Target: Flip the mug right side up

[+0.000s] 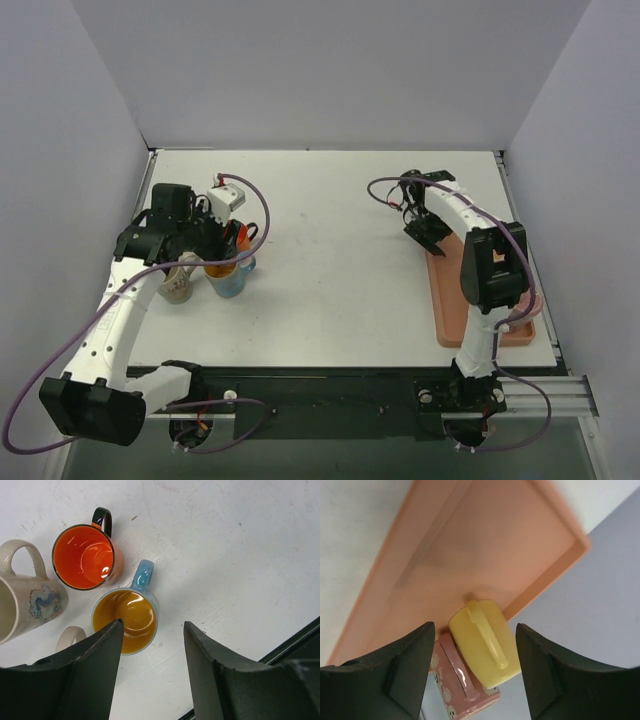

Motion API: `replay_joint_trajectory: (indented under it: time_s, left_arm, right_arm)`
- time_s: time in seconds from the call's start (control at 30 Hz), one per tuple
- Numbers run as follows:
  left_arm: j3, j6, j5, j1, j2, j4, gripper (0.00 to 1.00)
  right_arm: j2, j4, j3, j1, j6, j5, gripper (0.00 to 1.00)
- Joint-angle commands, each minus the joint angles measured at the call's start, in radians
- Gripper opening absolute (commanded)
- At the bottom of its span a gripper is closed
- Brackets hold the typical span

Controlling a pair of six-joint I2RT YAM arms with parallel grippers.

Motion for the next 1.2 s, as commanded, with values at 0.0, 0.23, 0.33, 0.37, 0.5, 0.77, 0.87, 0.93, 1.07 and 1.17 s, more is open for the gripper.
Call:
replay_joint_trajectory:
  time_s: [0.0,0.23,0.33,0.37,0.5,0.77,0.87,0.93,1.07,1.17]
  left_arm:
    - [0.015,-0.052,0.046,0.003,0.020,0.019,0.61]
    - [0.008,-0.054,0.066,0.003,0.033,0.013,0.61]
    - [0.007,-0.049,0.064,0.003,0.036,0.013,0.61]
    - [0.007,-0.051,0.063,0.003,0.036,0.011,0.61]
    - [0.013,-0.042,0.071,0.001,0.043,0.005,0.61]
    - [0.004,-0.048,0.081,0.004,0.046,0.020,0.61]
    - [0.007,-0.048,0.089,0.003,0.046,0.016,0.61]
    - [0.007,-0.046,0.090,0.004,0.044,0.016,0.61]
    - [-0.002,-0.051,0.095,0.003,0.043,0.030,0.61]
    - [0.001,-0.051,0.110,0.003,0.041,0.031,0.61]
  right_arm:
    - [0.037,-0.190,-0.053,-0.060,-0.039,0.109,0.64]
    - [0.053,-0.158,-0.110,-0.127,-0.071,0.111,0.74]
    - [0.104,-0.161,-0.111,-0.167,-0.045,0.109,0.72]
    - [0.112,-0.161,-0.116,-0.185,-0.044,0.118,0.72]
    - [0.138,-0.122,-0.119,-0.193,-0.085,0.155,0.69]
    - [0.141,-0.089,-0.125,-0.206,-0.122,0.097,0.29]
    - [0.138,-0.090,-0.122,-0.196,-0.128,0.094,0.11]
    - [0.120,-0.089,-0.114,-0.187,-0.131,0.103,0.02]
    - [0.052,-0.073,-0.107,-0.155,-0.133,0.114,0.00]
    - [-0.034,-0.058,-0.108,-0.129,-0.130,0.141,0.00]
